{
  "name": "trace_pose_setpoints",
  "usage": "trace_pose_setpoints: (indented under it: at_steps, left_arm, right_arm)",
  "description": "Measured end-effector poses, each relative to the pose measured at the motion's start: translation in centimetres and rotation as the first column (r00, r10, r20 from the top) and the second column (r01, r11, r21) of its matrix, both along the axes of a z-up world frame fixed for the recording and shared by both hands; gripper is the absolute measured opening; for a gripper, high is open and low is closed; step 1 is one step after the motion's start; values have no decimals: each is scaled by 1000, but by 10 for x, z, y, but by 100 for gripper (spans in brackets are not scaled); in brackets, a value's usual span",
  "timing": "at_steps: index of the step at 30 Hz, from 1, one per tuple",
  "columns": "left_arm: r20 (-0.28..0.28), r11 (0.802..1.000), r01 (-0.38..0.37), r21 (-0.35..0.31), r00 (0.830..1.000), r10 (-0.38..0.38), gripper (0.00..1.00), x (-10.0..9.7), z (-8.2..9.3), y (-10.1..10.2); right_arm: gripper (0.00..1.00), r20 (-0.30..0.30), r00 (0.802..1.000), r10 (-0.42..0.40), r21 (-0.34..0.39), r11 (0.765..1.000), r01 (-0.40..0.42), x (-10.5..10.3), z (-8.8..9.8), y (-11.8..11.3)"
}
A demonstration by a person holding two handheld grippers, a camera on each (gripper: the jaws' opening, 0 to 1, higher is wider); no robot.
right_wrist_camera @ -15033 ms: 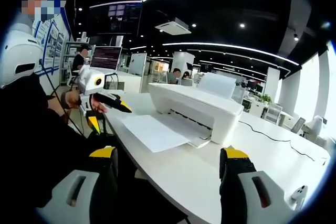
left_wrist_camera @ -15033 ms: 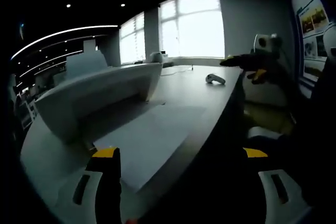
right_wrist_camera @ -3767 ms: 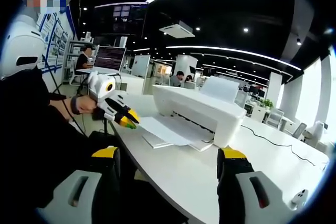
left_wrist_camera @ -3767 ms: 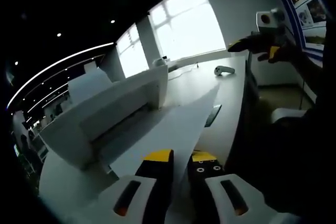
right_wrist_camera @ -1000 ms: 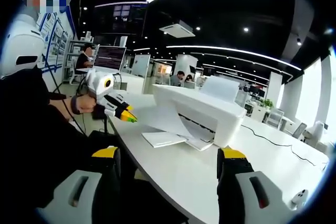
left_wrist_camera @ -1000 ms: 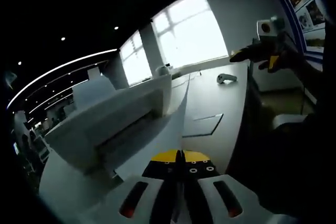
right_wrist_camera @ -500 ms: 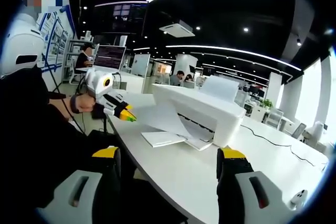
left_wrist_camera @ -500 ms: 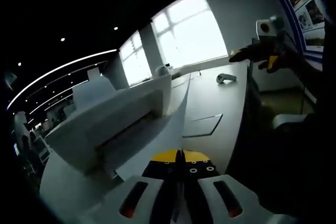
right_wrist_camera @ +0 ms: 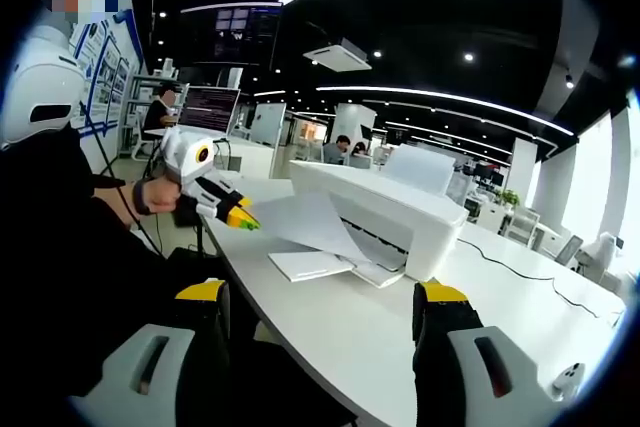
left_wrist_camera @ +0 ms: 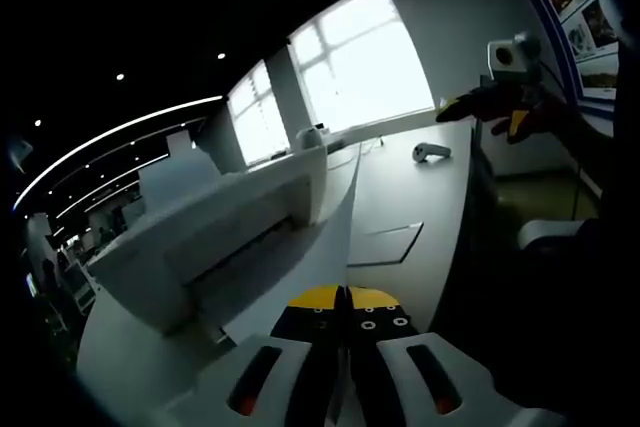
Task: Remove the paper from the printer output slot and place it on top of the printer
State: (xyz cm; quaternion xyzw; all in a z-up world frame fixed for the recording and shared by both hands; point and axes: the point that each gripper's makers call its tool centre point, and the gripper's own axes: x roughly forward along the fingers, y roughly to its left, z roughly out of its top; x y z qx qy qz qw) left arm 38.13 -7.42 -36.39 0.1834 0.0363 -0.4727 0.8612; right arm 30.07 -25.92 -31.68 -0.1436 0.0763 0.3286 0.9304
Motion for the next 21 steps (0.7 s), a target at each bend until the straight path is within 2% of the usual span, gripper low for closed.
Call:
trace_pose_setpoints:
  at_steps: [21]
  left_arm:
    - [-7,1000,-1,-22,1000,1,5,-3,8,1]
  right_arm:
    - [69,-2,1000,1,-1,1000,-1,0,-1,1]
